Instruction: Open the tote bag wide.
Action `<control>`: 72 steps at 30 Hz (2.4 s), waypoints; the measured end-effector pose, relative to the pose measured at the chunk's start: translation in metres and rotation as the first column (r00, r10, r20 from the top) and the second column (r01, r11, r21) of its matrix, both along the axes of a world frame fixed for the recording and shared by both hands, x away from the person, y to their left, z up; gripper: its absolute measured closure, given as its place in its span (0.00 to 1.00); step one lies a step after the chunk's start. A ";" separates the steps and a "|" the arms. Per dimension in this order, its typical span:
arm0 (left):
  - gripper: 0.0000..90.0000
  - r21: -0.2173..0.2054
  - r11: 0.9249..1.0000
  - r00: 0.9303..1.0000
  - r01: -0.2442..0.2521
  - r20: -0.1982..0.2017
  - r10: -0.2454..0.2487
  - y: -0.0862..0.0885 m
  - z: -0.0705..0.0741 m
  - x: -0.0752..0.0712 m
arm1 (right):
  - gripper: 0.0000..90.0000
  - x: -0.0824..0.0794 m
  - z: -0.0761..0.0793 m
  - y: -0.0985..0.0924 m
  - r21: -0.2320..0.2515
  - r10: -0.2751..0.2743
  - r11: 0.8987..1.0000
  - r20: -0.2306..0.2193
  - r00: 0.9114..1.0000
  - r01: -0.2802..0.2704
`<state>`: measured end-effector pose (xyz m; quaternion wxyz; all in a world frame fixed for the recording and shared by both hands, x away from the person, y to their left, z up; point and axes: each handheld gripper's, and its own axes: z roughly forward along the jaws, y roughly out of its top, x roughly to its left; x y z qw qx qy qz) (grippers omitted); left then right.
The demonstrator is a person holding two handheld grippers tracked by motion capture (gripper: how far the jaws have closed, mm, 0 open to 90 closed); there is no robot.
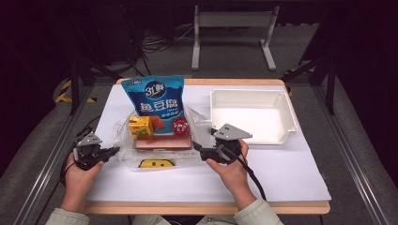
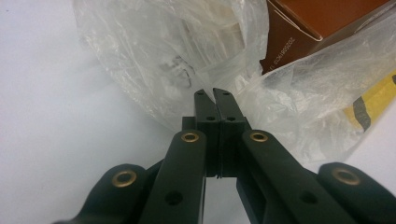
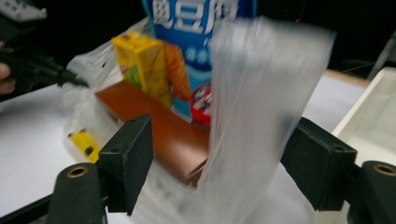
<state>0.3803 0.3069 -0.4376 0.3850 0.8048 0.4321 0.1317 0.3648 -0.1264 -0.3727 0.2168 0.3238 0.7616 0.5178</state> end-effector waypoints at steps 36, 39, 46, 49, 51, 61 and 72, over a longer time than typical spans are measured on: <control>1.00 -0.006 1.000 1.000 0.003 0.026 -0.003 0.002 0.000 -0.002 | 1.00 0.023 -0.057 0.019 -0.313 0.022 0.946 -0.206 0.978 -0.087; 1.00 0.008 1.000 1.000 0.001 0.006 -0.001 0.001 -0.002 -0.001 | 1.00 0.024 -0.062 0.018 -0.328 0.000 0.941 -0.240 0.971 -0.082; 1.00 0.010 1.000 1.000 -0.011 -0.004 0.011 0.001 -0.003 0.000 | 1.00 0.027 -0.067 0.008 -0.297 -0.043 0.954 -0.301 0.953 -0.051; 0.78 -0.064 0.998 0.999 -0.001 0.033 0.003 0.007 0.007 -0.005 | 1.00 0.028 -0.067 0.004 -0.267 -0.041 0.962 -0.326 0.944 -0.050; 0.61 -0.108 0.994 0.997 -0.007 0.071 0.015 0.011 0.016 -0.011 | 1.00 0.028 -0.067 0.003 -0.269 -0.041 0.962 -0.325 0.945 -0.051; 0.43 -0.153 0.988 0.946 0.015 0.321 0.035 -0.003 0.077 -0.035 | 1.00 0.028 -0.068 0.005 -0.268 -0.036 0.962 -0.322 0.946 -0.055; 0.56 -0.015 0.999 0.976 0.033 0.215 -0.029 -0.033 0.051 0.005 | 1.00 0.027 -0.068 0.005 -0.266 -0.029 0.962 -0.313 0.949 -0.058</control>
